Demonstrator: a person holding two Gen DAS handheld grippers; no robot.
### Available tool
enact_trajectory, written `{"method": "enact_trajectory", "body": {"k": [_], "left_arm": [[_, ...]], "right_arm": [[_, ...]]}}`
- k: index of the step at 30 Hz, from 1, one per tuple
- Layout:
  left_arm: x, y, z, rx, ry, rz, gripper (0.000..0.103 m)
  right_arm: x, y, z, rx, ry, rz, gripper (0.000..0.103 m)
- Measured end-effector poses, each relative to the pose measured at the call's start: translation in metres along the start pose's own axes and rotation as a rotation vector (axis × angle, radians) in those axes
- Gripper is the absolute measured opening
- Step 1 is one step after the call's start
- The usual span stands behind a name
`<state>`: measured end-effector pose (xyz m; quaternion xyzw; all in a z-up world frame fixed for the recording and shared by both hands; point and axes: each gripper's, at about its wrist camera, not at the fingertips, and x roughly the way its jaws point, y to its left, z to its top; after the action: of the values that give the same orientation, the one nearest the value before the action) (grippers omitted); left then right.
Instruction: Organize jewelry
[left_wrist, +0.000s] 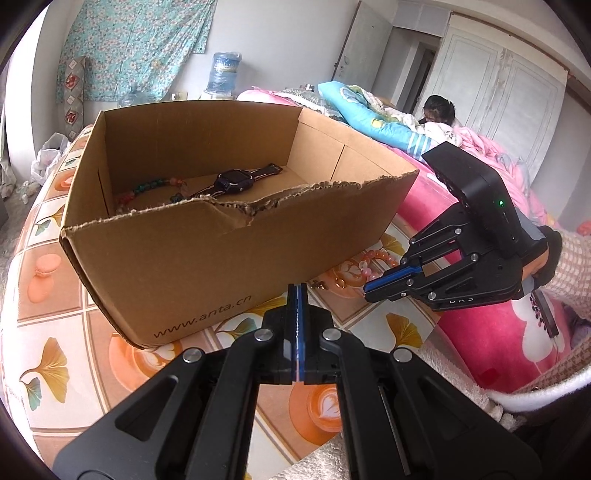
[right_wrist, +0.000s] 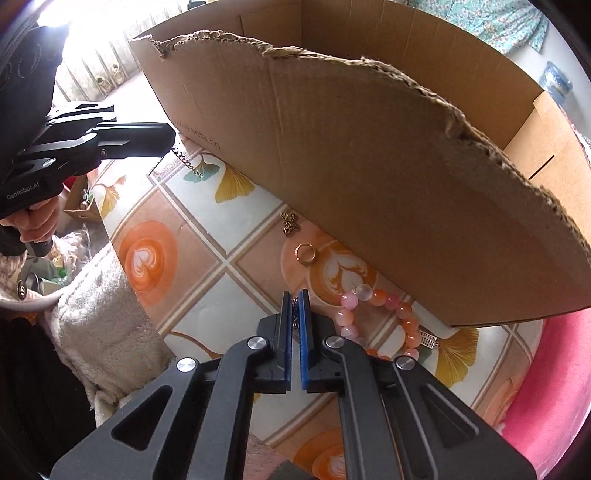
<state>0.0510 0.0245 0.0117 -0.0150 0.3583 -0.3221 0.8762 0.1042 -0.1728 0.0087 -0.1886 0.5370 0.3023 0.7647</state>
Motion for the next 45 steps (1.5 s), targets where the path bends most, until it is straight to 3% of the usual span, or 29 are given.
{"method": "enact_trajectory", "body": {"k": [6,16,22,25,32,40,42,43,45], "left_arm": [[-0.008,-0.004,0.001,0.012,-0.014,0.007,0.0],[-0.04,-0.021,0.01,0.051,-0.076,0.019,0.0],[-0.08,-0.029,0.05,0.106,-0.189,-0.006,0.0],[-0.079,-0.023,0.076,0.106,-0.186,-0.018,0.0],[-0.01,0.014,0.123,-0.001,-0.014,-0.051,0.0],[0.066,0.045,0.136,-0.088,0.179,0.014,0.0],[0.063,0.047,0.138,-0.102,0.164,-0.002,0.009],[0.06,0.046,0.139,-0.093,0.151,0.021,0.02],[0.059,0.046,0.14,-0.088,0.148,0.048,0.023]], "right_arm": [[-0.022,-0.017,-0.002,0.105,-0.073,0.05,0.002],[-0.091,-0.002,0.003,0.118,-0.26,0.059,0.002],[-0.137,-0.012,0.032,0.166,-0.436,0.098,0.002],[-0.142,-0.026,0.051,0.199,-0.471,0.115,0.002],[-0.093,-0.058,0.092,0.284,-0.366,0.128,0.002],[-0.037,-0.089,0.118,0.343,-0.251,0.093,0.005],[-0.032,-0.094,0.119,0.346,-0.25,0.094,0.009],[-0.031,-0.096,0.119,0.348,-0.254,0.097,0.014],[-0.033,-0.095,0.117,0.346,-0.264,0.092,0.017]]}}
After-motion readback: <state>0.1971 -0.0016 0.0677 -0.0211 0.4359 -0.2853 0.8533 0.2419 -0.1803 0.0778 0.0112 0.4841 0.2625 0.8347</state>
